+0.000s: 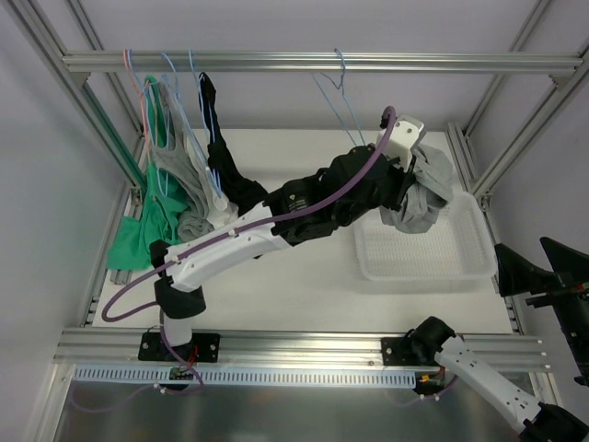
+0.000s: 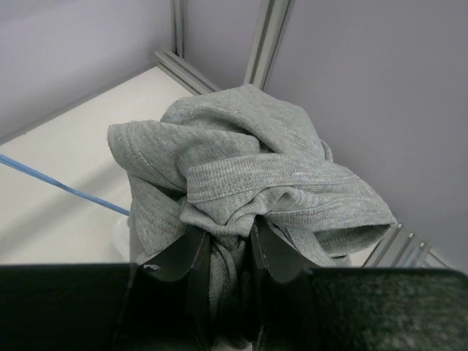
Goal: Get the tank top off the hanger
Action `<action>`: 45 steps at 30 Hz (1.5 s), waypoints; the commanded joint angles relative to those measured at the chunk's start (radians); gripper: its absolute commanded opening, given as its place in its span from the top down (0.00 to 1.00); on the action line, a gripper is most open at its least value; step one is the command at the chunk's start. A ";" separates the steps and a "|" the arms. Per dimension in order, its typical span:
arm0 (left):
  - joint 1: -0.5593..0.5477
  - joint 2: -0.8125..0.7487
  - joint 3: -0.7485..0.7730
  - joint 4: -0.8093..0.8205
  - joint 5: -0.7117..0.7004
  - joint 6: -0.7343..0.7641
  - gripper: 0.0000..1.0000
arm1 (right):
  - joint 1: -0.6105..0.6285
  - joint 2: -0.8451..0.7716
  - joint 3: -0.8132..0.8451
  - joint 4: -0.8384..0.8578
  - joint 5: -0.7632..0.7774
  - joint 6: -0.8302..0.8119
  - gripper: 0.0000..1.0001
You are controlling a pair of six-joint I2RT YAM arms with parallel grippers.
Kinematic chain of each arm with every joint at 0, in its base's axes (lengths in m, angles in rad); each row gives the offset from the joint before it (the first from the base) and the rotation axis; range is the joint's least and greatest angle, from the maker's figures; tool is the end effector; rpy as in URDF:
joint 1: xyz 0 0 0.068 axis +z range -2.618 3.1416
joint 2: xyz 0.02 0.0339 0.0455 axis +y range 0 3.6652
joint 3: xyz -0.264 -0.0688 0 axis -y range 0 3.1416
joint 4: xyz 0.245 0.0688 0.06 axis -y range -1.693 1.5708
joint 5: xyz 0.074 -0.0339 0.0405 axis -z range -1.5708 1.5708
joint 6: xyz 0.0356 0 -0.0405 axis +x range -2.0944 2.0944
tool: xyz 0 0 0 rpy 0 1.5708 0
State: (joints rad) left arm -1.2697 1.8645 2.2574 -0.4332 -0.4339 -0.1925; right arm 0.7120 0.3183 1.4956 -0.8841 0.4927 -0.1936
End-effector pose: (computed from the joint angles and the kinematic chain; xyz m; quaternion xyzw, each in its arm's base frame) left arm 0.1347 -0.3833 0.5111 0.2333 0.6811 -0.3361 0.6072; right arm -0.0582 -0.0724 0.4759 -0.0769 0.6056 0.0590 0.7898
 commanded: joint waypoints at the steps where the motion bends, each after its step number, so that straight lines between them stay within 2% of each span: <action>1: 0.055 0.045 0.056 0.045 0.104 -0.010 1.00 | -0.002 -0.016 0.031 0.007 0.081 0.014 0.00; 6: 0.086 0.159 0.062 0.142 0.294 0.039 1.00 | 0.000 -0.024 0.058 0.004 0.084 0.014 0.01; 16: 0.104 0.318 0.056 0.195 0.307 -0.011 1.00 | -0.002 -0.015 0.068 -0.012 0.070 0.013 0.01; 17: 0.108 0.324 0.051 0.195 0.308 -0.033 0.92 | -0.002 -0.013 0.066 -0.012 0.069 0.011 0.01; 18: 0.112 0.328 0.041 0.195 0.307 -0.042 0.68 | 0.000 -0.007 0.064 -0.012 0.067 0.011 0.01; 19: 0.113 0.325 0.028 0.195 0.276 -0.048 0.12 | -0.002 -0.004 0.064 -0.013 0.064 0.011 0.01; 22: 0.113 0.305 0.025 0.194 0.233 -0.041 0.01 | 0.000 0.010 0.055 -0.019 0.058 0.008 0.00; 25: 0.113 0.253 0.013 0.194 0.186 -0.024 0.01 | 0.000 0.027 0.042 -0.019 0.043 0.006 0.00; 30: 0.086 0.075 -0.059 0.194 0.181 0.039 0.01 | 0.010 0.041 0.028 -0.012 0.017 0.014 0.01; 32: 0.057 -0.010 -0.081 0.194 0.109 0.091 0.01 | 0.018 0.044 0.023 -0.006 0.017 0.019 0.01; 34: 0.038 -0.086 -0.107 0.186 0.025 0.136 0.01 | 0.032 0.059 0.008 0.004 0.014 0.020 0.00; 37: 0.030 -0.174 -0.145 0.160 -0.196 0.192 0.01 | 0.047 0.112 -0.024 0.004 -0.019 0.031 0.01; 38: 0.035 -0.189 -0.148 0.149 -0.358 0.218 0.01 | 0.047 0.131 -0.032 0.002 -0.037 0.036 0.01; 39: 0.039 -0.218 -0.147 0.125 -0.420 0.232 0.01 | 0.049 0.149 -0.044 0.004 -0.043 0.043 0.01; 40: 0.050 -0.234 -0.142 0.093 -0.466 0.216 0.01 | 0.049 0.189 -0.049 0.004 -0.046 0.048 0.00; 41: 0.065 -0.249 -0.130 -0.026 -0.500 0.193 0.01 | 0.047 0.206 -0.054 0.004 -0.051 0.048 0.00; 42: 0.113 -0.293 -0.127 -0.091 -0.502 0.089 0.01 | 0.047 0.218 -0.058 0.010 -0.055 0.049 0.01; 44: 0.188 -0.344 -0.153 -0.263 -0.444 -0.014 0.01 | 0.047 0.240 -0.081 0.036 -0.091 0.052 0.00; 45: 0.273 -0.391 -0.166 -0.310 -0.366 -0.100 0.01 | 0.049 0.245 -0.086 0.043 -0.104 0.056 0.01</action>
State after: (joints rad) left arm -1.1271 1.5307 2.1242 -0.4740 -0.7692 -0.1146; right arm 0.7536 0.5335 1.4239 -0.8967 0.4446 -0.1616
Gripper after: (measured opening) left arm 0.986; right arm 0.993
